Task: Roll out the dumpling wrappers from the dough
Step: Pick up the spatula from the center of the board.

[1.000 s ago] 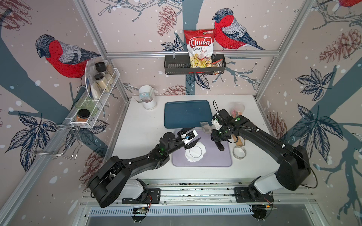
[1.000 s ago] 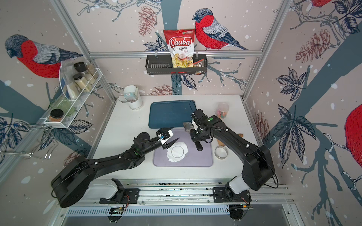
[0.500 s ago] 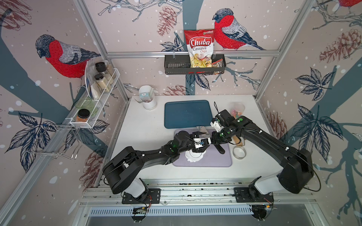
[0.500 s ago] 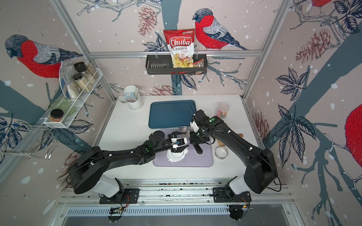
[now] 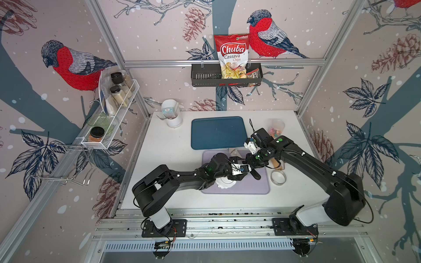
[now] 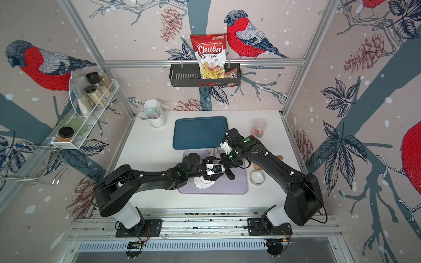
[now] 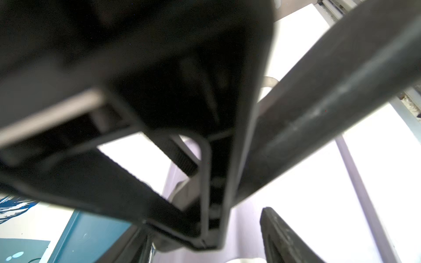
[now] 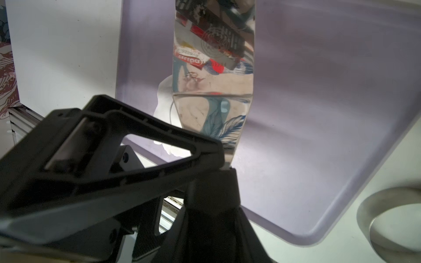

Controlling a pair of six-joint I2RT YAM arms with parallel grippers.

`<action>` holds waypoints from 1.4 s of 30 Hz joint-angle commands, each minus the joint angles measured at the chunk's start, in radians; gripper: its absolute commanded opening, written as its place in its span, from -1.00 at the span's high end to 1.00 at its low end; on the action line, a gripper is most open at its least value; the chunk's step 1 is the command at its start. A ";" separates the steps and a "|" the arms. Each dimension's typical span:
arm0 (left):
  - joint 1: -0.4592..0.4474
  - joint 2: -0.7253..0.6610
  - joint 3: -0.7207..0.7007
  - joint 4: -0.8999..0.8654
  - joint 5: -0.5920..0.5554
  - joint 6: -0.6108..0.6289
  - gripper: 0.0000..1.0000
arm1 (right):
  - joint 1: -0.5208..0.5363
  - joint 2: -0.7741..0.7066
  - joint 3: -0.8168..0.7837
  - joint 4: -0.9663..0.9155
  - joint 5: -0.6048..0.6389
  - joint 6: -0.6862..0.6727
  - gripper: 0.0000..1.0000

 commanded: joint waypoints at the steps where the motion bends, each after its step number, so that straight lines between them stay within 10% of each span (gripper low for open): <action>1: -0.002 0.019 0.029 0.118 -0.055 -0.066 -0.36 | 0.005 -0.009 -0.013 0.003 -0.059 -0.021 0.75; 22: 0.013 0.017 -0.020 0.464 -0.189 -0.258 1.00 | -0.024 -0.046 -0.011 0.028 -0.018 0.013 0.61; 34: 0.078 -0.067 -0.042 0.447 -0.191 -0.293 1.00 | -0.079 -0.104 0.167 0.097 0.100 0.079 -0.32; 42: 0.120 -0.147 -0.052 0.388 -0.234 -0.459 1.00 | -0.118 -0.312 0.072 0.516 0.165 0.134 -0.69</action>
